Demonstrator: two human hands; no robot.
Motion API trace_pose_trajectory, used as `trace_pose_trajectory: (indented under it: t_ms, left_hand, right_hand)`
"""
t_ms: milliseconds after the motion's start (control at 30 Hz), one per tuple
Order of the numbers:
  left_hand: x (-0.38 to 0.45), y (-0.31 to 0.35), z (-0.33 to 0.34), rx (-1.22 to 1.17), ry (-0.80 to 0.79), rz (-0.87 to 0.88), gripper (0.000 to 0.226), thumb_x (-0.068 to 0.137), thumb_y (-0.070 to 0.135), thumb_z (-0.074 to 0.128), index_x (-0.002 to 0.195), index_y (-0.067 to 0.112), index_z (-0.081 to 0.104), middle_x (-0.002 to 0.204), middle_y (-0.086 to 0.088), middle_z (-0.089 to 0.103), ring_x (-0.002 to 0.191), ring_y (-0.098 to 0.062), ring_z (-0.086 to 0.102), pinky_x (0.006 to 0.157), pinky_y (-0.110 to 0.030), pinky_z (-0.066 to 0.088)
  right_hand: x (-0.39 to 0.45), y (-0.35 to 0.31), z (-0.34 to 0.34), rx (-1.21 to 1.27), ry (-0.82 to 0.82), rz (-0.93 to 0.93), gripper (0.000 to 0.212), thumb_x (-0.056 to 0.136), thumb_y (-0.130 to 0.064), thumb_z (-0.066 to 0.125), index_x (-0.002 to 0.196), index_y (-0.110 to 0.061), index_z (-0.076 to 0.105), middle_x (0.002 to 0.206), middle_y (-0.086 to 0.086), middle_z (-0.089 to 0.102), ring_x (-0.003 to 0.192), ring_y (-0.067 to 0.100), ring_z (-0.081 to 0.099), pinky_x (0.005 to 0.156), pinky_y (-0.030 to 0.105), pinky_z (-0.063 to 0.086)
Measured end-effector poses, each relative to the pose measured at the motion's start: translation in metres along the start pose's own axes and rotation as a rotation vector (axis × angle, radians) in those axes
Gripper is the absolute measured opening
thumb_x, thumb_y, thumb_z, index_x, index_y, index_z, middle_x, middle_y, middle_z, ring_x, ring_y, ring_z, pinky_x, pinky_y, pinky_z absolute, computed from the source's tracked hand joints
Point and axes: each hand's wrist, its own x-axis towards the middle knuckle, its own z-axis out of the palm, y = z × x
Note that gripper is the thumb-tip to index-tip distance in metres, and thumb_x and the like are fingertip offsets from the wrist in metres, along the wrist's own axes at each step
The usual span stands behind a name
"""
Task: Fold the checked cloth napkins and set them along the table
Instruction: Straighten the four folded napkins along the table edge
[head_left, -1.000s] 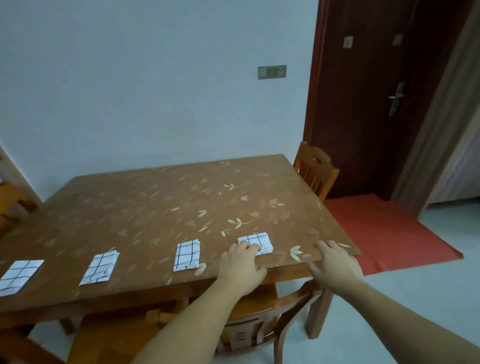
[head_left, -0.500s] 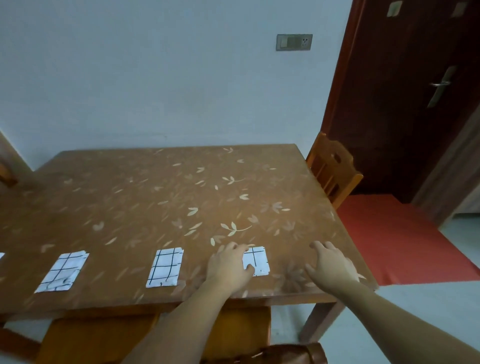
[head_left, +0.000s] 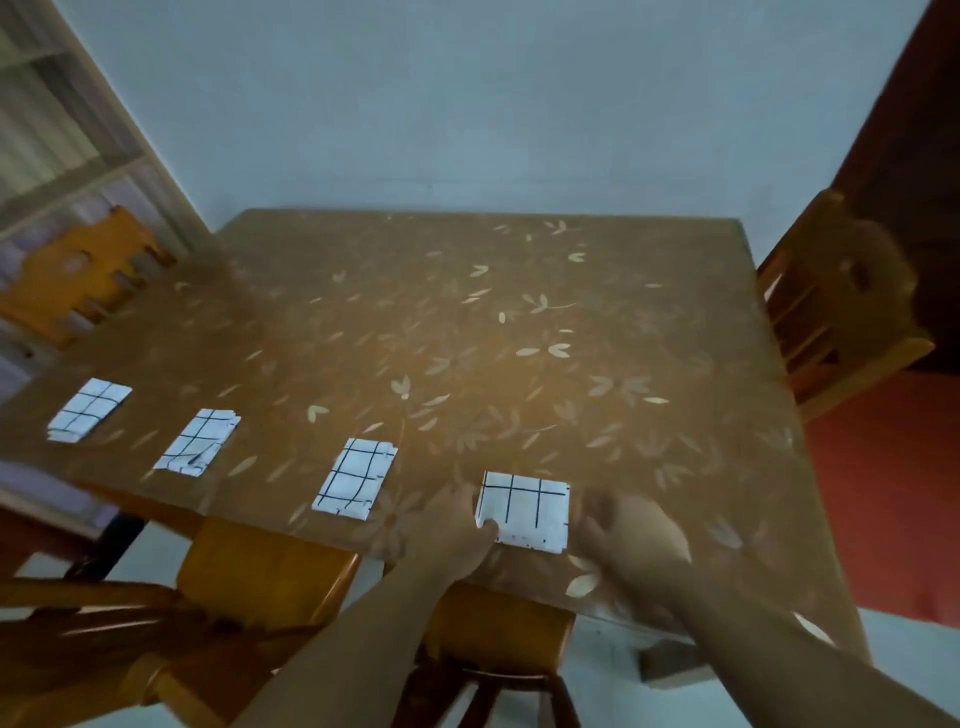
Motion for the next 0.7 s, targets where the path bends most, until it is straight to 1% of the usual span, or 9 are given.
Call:
trace_pose_trajectory:
  t_ms: [67, 133, 200, 267, 367, 500, 533, 600, 700]
  left_hand:
    - [0.004, 0.003, 0.007, -0.057, 0.004, -0.083, 0.033, 0.093, 0.035, 0.053, 0.124, 0.024, 0.050, 0.104, 0.008, 0.053, 0.088, -0.006, 0.044, 0.060, -0.014, 0.030]
    - [0.010, 0.004, 0.014, -0.112, -0.003, -0.152, 0.027, 0.093, 0.034, 0.052, 0.116, 0.021, 0.054, 0.103, 0.010, 0.059, 0.082, -0.005, 0.049, 0.053, -0.011, 0.029]
    - [0.017, 0.001, 0.023, -0.151, -0.022, -0.206, 0.028, 0.092, 0.034, 0.052, 0.116, 0.020, 0.055, 0.104, 0.006, 0.063, 0.084, -0.008, 0.054, 0.058, -0.015, 0.037]
    - [0.023, -0.001, 0.032, -0.177, -0.050, -0.242, 0.028, 0.092, 0.034, 0.053, 0.116, 0.019, 0.055, 0.108, 0.002, 0.064, 0.090, -0.013, 0.057, 0.069, -0.022, 0.047]
    - [0.030, -0.005, 0.040, -0.226, -0.035, -0.266, 0.026, 0.091, 0.030, 0.056, 0.114, 0.018, 0.057, 0.108, 0.000, 0.065, 0.094, -0.015, 0.059, 0.080, -0.030, 0.052]
    - [0.035, -0.010, 0.044, -0.280, -0.012, -0.283, 0.025, 0.093, 0.026, 0.057, 0.116, 0.019, 0.056, 0.108, 0.003, 0.064, 0.087, -0.010, 0.057, 0.066, -0.019, 0.044]
    - [0.034, -0.011, 0.044, -0.294, -0.030, -0.284, 0.022, 0.093, 0.026, 0.058, 0.114, 0.020, 0.056, 0.103, 0.004, 0.064, 0.082, -0.008, 0.057, 0.061, -0.016, 0.043]
    - [0.030, -0.014, 0.047, -0.349, -0.104, -0.270, 0.012, 0.092, 0.026, 0.058, 0.099, 0.018, 0.062, 0.084, 0.006, 0.062, 0.067, -0.005, 0.056, 0.054, -0.015, 0.043]
    - [0.021, -0.019, 0.046, -0.456, -0.235, -0.255, 0.032, 0.091, 0.040, 0.057, 0.072, 0.016, 0.065, 0.064, 0.004, 0.059, 0.053, -0.005, 0.053, 0.053, -0.016, 0.041]
  right_hand:
    - [0.008, 0.003, 0.008, 0.070, -0.052, 0.015, 0.040, 0.085, -0.054, 0.042, 0.072, -0.019, 0.058, 0.063, -0.001, 0.064, 0.057, 0.015, 0.063, 0.052, 0.032, 0.052]
    - [0.017, 0.007, 0.019, 0.148, -0.125, 0.054, 0.042, 0.082, -0.053, 0.046, 0.069, -0.016, 0.061, 0.061, -0.001, 0.067, 0.054, 0.014, 0.065, 0.055, 0.034, 0.058]
    - [0.022, 0.009, 0.029, 0.213, -0.203, 0.080, 0.035, 0.080, -0.047, 0.054, 0.072, -0.016, 0.067, 0.064, -0.002, 0.070, 0.058, 0.013, 0.068, 0.061, 0.035, 0.060]
    - [0.025, 0.008, 0.036, 0.253, -0.233, 0.100, 0.029, 0.082, -0.043, 0.058, 0.078, -0.016, 0.069, 0.069, -0.002, 0.072, 0.062, 0.012, 0.069, 0.065, 0.037, 0.061]
    - [0.029, 0.006, 0.043, 0.314, -0.260, 0.149, 0.026, 0.083, -0.041, 0.062, 0.077, -0.017, 0.070, 0.071, -0.002, 0.072, 0.063, 0.011, 0.070, 0.067, 0.037, 0.061]
    - [0.038, 0.001, 0.044, 0.293, -0.271, 0.153, 0.013, 0.080, -0.027, 0.065, 0.074, -0.016, 0.068, 0.067, 0.002, 0.071, 0.059, 0.015, 0.070, 0.063, 0.039, 0.061]
    - [0.040, -0.002, 0.041, 0.269, -0.277, 0.148, 0.010, 0.081, -0.021, 0.064, 0.073, -0.016, 0.067, 0.066, 0.003, 0.071, 0.059, 0.016, 0.070, 0.062, 0.038, 0.061]
    - [0.047, -0.007, 0.036, 0.265, -0.253, 0.145, 0.010, 0.080, -0.012, 0.059, 0.074, -0.016, 0.066, 0.067, 0.003, 0.070, 0.059, 0.018, 0.069, 0.059, 0.037, 0.061]
    - [0.059, -0.014, 0.029, 0.343, -0.065, 0.130, 0.011, 0.081, -0.012, 0.057, 0.090, -0.018, 0.062, 0.084, 0.002, 0.064, 0.071, 0.016, 0.061, 0.058, 0.031, 0.050]
